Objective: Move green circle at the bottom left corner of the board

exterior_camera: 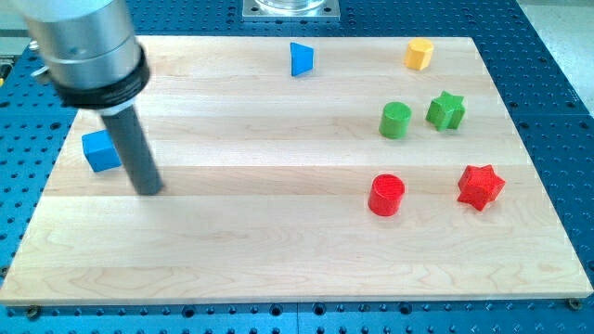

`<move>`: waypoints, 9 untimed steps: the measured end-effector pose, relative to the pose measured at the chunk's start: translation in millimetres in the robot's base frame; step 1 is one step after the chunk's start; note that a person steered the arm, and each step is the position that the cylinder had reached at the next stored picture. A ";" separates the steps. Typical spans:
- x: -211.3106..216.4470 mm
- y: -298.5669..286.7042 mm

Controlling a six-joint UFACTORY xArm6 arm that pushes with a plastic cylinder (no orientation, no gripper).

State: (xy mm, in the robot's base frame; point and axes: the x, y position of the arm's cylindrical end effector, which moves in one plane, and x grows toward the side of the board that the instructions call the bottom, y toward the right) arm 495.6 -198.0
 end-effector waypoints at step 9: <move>-171.1 358.7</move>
State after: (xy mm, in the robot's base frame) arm 324.6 160.7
